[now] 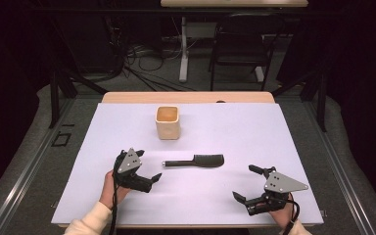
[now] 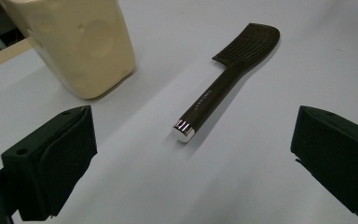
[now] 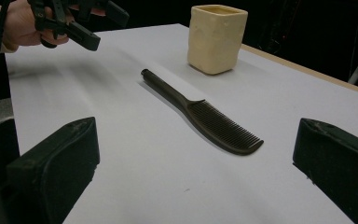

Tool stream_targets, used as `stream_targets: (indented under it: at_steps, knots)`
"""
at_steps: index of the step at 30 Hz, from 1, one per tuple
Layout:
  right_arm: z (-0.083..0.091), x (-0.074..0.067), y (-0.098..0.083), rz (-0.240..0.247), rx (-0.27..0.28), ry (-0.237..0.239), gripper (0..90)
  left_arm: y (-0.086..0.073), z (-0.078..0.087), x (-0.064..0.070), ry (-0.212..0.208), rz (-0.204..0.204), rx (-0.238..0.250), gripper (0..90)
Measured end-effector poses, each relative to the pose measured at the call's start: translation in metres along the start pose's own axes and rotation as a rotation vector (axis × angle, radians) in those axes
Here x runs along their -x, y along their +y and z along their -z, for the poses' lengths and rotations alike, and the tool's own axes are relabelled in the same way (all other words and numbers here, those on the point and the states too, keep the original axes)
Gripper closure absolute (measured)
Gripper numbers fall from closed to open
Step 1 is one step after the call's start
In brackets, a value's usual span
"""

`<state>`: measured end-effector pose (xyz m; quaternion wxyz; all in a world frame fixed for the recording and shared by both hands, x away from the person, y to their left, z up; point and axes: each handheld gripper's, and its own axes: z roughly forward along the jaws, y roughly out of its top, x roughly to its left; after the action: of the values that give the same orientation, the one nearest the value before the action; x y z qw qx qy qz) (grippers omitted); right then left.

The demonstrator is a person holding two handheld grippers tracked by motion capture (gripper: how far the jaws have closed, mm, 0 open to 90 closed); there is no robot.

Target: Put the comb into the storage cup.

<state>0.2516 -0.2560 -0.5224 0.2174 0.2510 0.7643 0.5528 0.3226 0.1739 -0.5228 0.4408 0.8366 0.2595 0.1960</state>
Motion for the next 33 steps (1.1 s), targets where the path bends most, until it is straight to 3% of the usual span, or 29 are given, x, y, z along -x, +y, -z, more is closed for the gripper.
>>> stream_targets:
  at_steps: [15, 19, 33]
  knots:
    - [-0.001, 0.000, -0.001, -0.003, -0.010, 0.001, 0.0, 0.015, -0.025, 0.001, -0.060, -0.045, -0.089, 0.0]
    - [-0.001, 0.000, -0.001, 0.000, -0.004, 0.003, 0.0, 0.019, -0.030, -0.001, -0.105, -0.038, -0.103, 0.0]
    - [-0.002, 0.000, -0.001, 0.000, -0.014, 0.005, 0.0, 0.037, -0.050, -0.003, -0.142, -0.050, -0.150, 0.0]
